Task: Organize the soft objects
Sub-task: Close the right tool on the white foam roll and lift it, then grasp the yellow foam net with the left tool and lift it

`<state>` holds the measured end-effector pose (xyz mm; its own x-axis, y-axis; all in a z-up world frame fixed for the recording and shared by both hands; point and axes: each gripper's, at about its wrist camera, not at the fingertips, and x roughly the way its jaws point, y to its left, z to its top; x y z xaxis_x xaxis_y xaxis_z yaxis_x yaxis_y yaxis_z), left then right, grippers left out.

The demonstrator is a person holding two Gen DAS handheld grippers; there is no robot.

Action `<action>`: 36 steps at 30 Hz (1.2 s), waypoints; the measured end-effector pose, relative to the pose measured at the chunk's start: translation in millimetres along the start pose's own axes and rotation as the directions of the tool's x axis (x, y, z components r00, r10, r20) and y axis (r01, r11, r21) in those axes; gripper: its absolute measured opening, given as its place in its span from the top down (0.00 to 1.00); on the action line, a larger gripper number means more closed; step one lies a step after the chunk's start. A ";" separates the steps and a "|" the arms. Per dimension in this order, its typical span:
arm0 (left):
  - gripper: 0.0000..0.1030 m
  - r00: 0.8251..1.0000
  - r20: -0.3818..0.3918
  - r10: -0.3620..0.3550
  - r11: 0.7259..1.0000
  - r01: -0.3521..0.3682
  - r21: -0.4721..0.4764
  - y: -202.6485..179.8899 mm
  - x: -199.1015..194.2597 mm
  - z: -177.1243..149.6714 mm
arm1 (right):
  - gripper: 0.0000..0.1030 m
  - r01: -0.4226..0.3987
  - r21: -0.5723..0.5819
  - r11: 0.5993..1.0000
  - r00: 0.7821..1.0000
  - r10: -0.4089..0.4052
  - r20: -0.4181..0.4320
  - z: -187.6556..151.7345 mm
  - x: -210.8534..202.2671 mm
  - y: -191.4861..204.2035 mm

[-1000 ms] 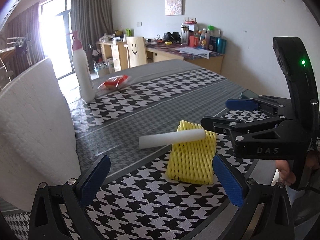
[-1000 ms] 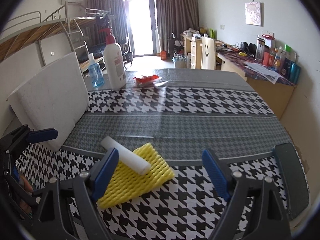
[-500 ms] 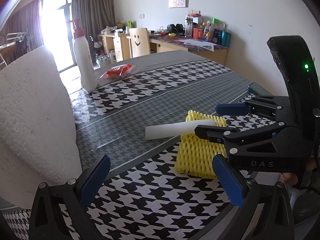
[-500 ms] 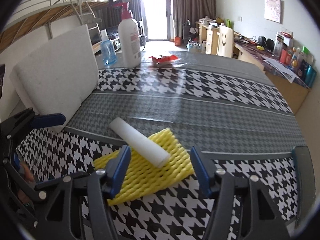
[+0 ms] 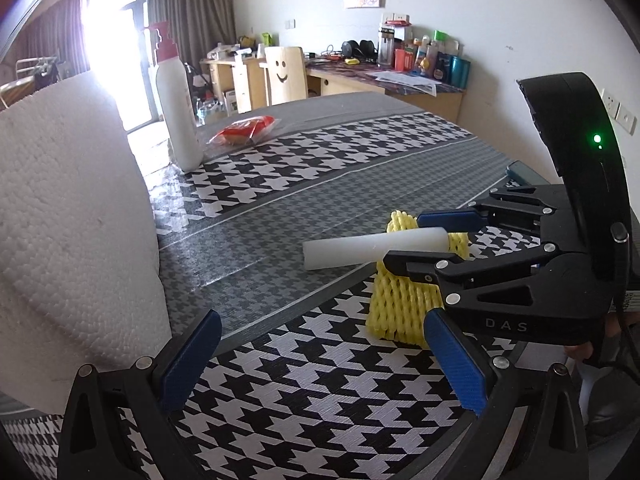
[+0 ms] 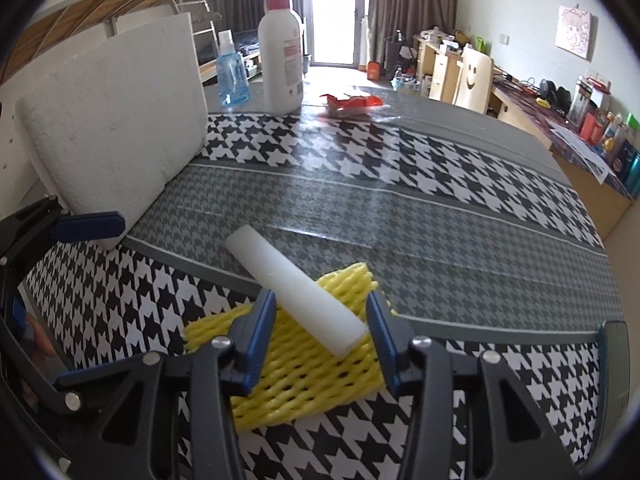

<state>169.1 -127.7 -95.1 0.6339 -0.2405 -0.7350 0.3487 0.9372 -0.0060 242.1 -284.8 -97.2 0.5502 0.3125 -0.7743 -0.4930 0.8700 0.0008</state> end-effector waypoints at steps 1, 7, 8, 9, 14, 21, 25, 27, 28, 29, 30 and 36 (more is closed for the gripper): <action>0.02 1.000 -0.005 -0.002 1.000 0.002 -0.002 0.5 1.3 0.2 | 0.50 -0.001 -0.006 1.000 1.000 0.001 0.000 -0.3 0.6 0.6; 0.02 1.000 -0.011 0.002 1.000 -0.002 -0.002 0.2 4.9 1.7 | 0.57 -0.014 -0.014 1.000 1.000 0.015 0.003 -1.5 -0.9 -0.3; 0.02 1.000 -0.011 0.003 1.000 -0.003 -0.003 0.2 5.0 1.9 | 0.59 -0.028 -0.010 1.000 1.000 0.028 0.006 -1.7 -2.9 -1.2; 0.02 1.000 -0.010 0.005 1.000 -0.005 -0.002 0.0 5.2 2.3 | 0.67 -0.049 -0.004 0.999 0.999 0.049 0.009 -1.4 -5.5 -2.7; 0.02 1.000 -0.003 0.010 1.000 -0.009 0.012 -6.4 4.4 4.9 | 0.77 -0.100 0.029 0.995 0.994 0.099 0.035 -0.4 -17.1 -7.8; 0.02 1.000 0.002 0.001 0.999 -0.001 0.049 -22.8 6.3 9.8 | 0.78 -0.134 0.086 0.987 0.987 0.126 0.099 -0.4 -38.2 -16.4; 0.04 1.000 0.006 -0.018 0.998 0.017 0.065 -30.5 8.9 11.7 | 0.79 -0.136 0.121 0.983 0.986 0.123 0.115 -4.0 -42.7 -24.0; 0.08 1.000 0.000 -0.027 0.997 0.027 0.077 -34.3 11.1 12.0 | 0.78 -0.129 0.141 0.982 0.987 0.113 0.111 -7.7 -42.4 -28.3; 0.10 1.000 -0.005 -0.028 0.996 0.029 0.082 -36.2 13.1 12.5 | 0.78 -0.128 0.148 0.981 0.988 0.112 0.111 -9.4 -42.1 -30.2; 0.12 1.000 -0.010 -0.030 0.996 0.031 0.086 -37.8 15.3 13.2 | 0.78 -0.127 0.159 0.979 0.988 0.110 0.111 -11.4 -42.3 -32.6; 0.13 0.999 -0.014 -0.030 0.996 0.031 0.088 -39.0 16.9 13.5 | 0.78 -0.124 0.166 0.978 0.988 0.106 0.113 -13.3 -43.3 -34.8; 0.17 0.999 -0.021 -0.042 0.993 0.044 0.106 -49.0 21.9 14.9 | 0.78 -0.107 0.209 0.972 0.988 0.081 0.128 -21.7 -51.9 -48.0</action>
<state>176.1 -182.7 -100.8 0.6041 -0.2743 -0.7482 0.4473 0.8938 0.0334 222.6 -351.0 -70.8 0.5898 0.4283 -0.6846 -0.3975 0.8919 0.2156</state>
